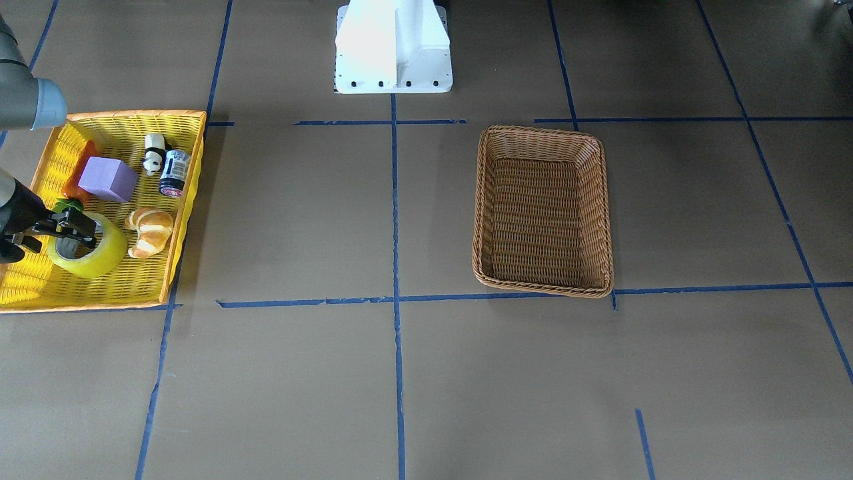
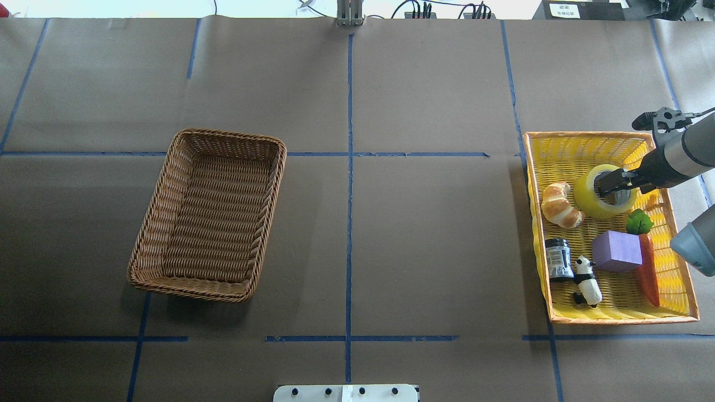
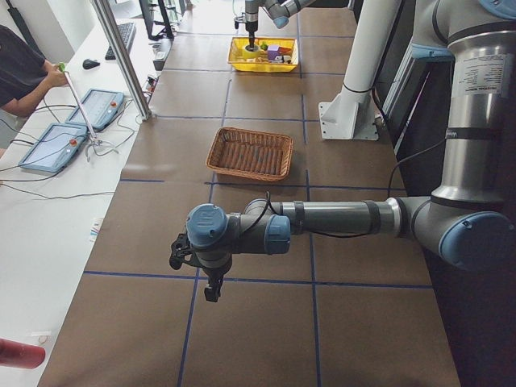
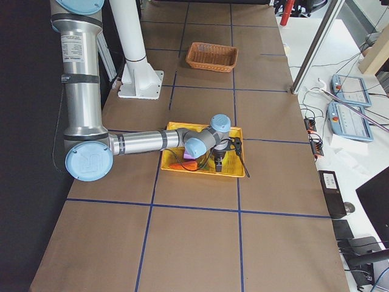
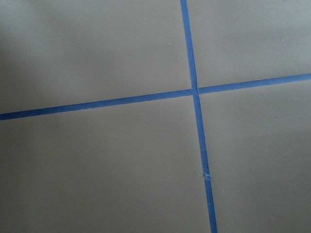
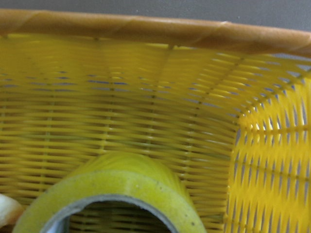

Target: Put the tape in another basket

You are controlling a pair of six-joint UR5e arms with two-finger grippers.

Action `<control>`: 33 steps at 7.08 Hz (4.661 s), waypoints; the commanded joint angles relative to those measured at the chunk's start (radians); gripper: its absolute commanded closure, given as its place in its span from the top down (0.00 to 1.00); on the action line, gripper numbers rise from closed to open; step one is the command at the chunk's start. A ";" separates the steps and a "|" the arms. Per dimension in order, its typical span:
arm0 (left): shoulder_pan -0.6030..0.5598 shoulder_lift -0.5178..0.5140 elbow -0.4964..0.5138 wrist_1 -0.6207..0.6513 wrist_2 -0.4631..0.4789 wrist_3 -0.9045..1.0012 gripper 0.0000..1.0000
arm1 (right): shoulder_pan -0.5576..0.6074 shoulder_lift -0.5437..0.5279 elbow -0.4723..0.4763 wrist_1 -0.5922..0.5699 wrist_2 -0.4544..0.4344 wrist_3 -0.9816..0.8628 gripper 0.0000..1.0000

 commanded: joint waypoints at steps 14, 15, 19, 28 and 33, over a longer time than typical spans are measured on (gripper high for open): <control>0.168 -0.008 -0.156 -0.154 -0.136 -0.442 1.00 | 0.003 0.196 0.154 0.277 0.171 0.757 0.00; 0.246 -0.001 -0.156 -0.287 -0.165 -0.630 1.00 | -0.058 0.196 0.165 0.366 0.121 0.911 0.00; 0.568 -0.002 -0.149 -0.951 -0.108 -1.528 1.00 | -0.296 0.193 0.167 0.707 -0.123 1.208 0.01; 0.900 -0.182 -0.189 -1.773 0.355 -2.497 1.00 | -0.612 0.196 0.150 1.371 -0.488 1.366 0.03; 1.067 -0.367 -0.189 -1.845 0.492 -2.639 1.00 | -0.692 0.238 0.141 1.367 -0.489 1.362 0.02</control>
